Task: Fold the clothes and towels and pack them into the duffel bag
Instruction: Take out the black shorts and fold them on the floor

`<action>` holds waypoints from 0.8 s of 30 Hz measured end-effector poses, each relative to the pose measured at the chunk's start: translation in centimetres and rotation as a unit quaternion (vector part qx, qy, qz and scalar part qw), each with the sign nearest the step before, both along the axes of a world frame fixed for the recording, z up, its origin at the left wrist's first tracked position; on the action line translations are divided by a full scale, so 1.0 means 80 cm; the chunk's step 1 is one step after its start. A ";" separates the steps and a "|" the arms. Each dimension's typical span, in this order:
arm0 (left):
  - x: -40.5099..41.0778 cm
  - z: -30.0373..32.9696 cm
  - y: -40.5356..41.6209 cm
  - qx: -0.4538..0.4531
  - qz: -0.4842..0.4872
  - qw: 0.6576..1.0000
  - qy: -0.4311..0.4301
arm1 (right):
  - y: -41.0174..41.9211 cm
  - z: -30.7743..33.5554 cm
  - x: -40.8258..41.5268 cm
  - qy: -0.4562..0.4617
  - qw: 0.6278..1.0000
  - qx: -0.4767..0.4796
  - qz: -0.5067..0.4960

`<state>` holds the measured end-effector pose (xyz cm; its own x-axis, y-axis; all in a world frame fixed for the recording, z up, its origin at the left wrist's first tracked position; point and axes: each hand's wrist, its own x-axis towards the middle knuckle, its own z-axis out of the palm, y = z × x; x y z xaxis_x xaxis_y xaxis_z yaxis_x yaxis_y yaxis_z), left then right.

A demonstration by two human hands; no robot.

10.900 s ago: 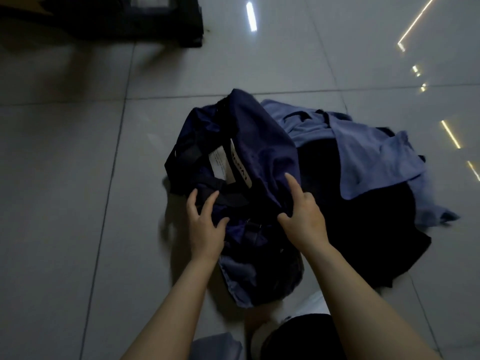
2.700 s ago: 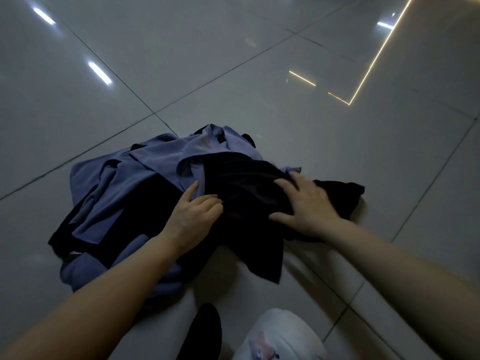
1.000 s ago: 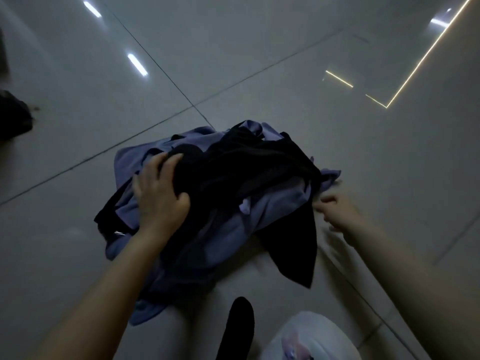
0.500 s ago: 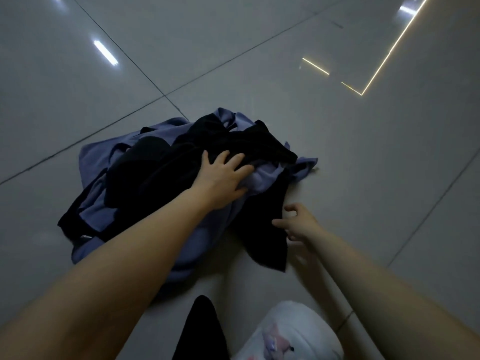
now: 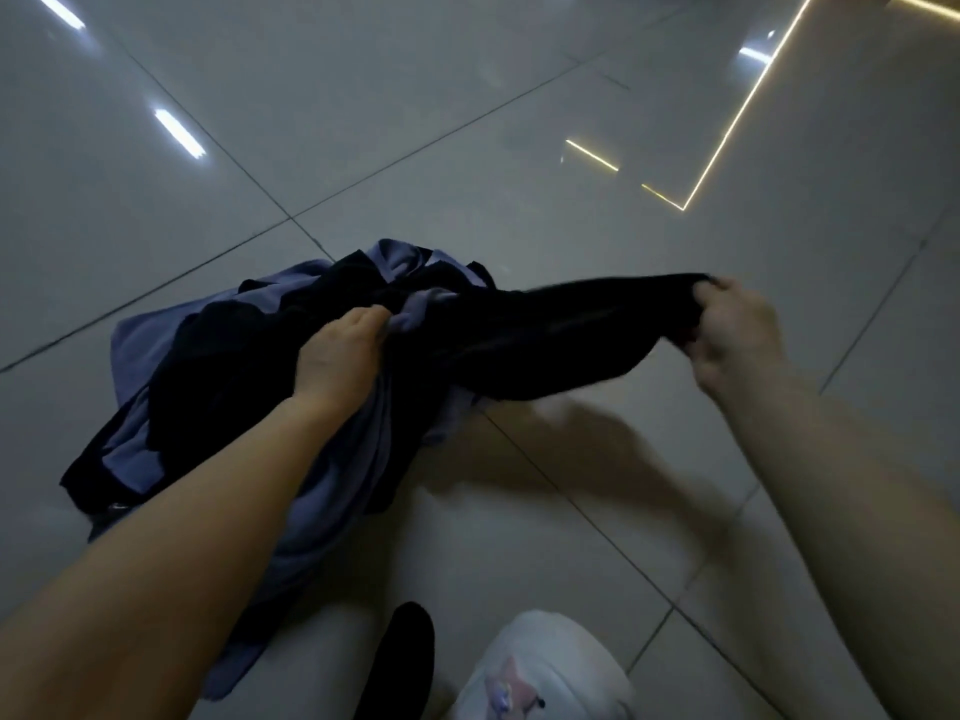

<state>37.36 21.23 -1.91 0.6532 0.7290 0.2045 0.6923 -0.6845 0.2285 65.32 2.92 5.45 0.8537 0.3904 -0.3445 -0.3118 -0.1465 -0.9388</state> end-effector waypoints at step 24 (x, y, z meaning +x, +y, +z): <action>-0.036 0.002 -0.007 -0.043 0.121 0.992 -0.007 | -0.098 -0.101 0.049 -0.206 0.768 -0.528 0.300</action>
